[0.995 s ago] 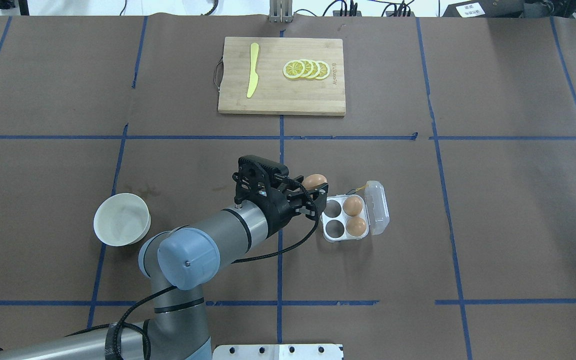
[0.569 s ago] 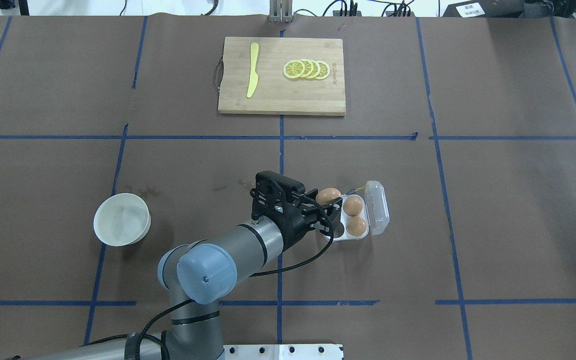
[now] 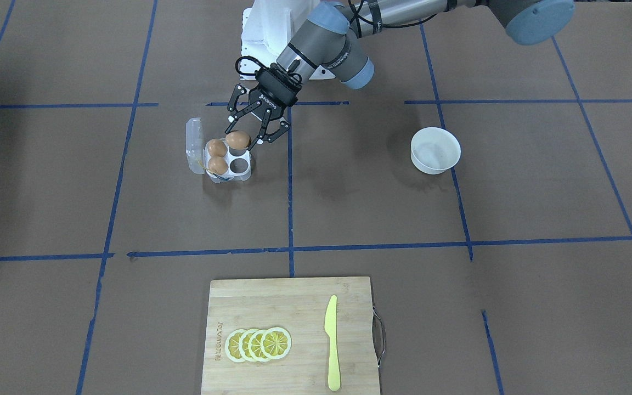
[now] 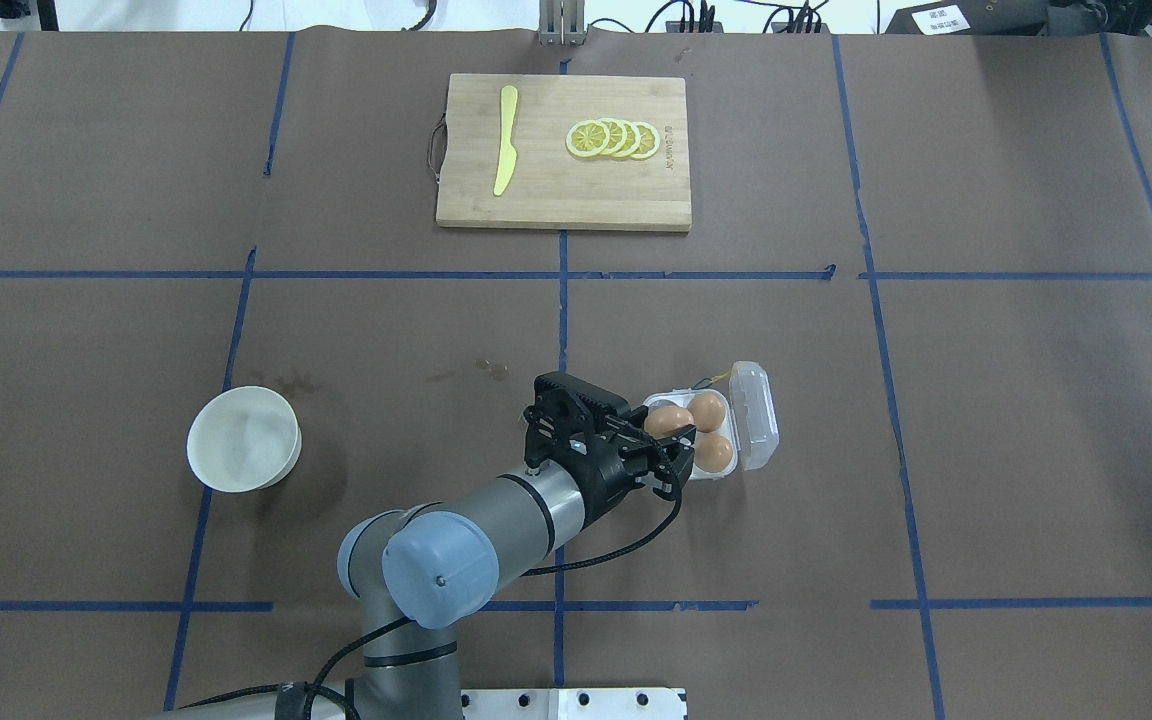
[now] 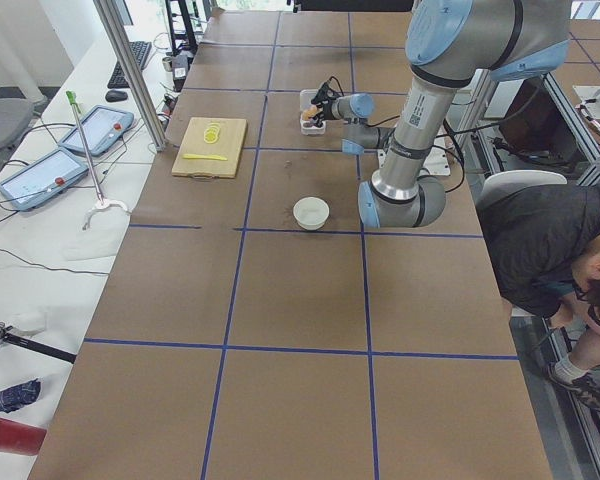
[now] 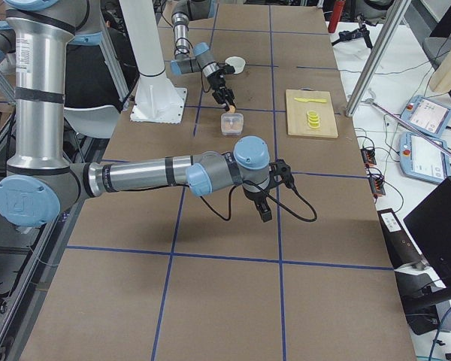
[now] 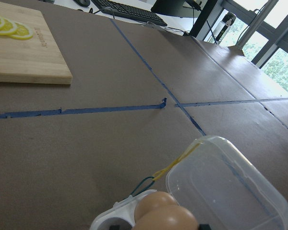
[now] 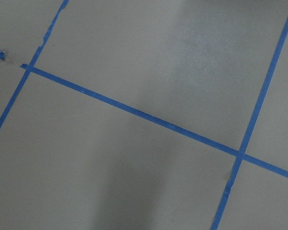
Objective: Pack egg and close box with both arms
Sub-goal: 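Lower the egg into the empty carton cup with the left gripper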
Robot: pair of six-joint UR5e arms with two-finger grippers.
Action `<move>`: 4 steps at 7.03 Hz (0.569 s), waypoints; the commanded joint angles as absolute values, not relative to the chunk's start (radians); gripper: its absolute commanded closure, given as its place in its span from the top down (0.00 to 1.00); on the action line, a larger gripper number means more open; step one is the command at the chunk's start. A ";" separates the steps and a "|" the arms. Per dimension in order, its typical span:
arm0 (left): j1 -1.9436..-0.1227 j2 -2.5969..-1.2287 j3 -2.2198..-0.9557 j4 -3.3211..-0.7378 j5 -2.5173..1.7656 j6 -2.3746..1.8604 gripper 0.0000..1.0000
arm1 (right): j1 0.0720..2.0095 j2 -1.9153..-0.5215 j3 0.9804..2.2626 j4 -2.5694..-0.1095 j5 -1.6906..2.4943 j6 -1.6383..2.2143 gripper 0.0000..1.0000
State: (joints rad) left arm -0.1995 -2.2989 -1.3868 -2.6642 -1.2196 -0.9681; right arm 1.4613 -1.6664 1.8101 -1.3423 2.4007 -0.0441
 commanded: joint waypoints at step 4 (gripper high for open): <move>-0.178 -2.321 -1.353 -2.665 -1.220 -0.969 0.31 | 1.462 -1.669 1.809 -1.342 2.401 -0.043 1.00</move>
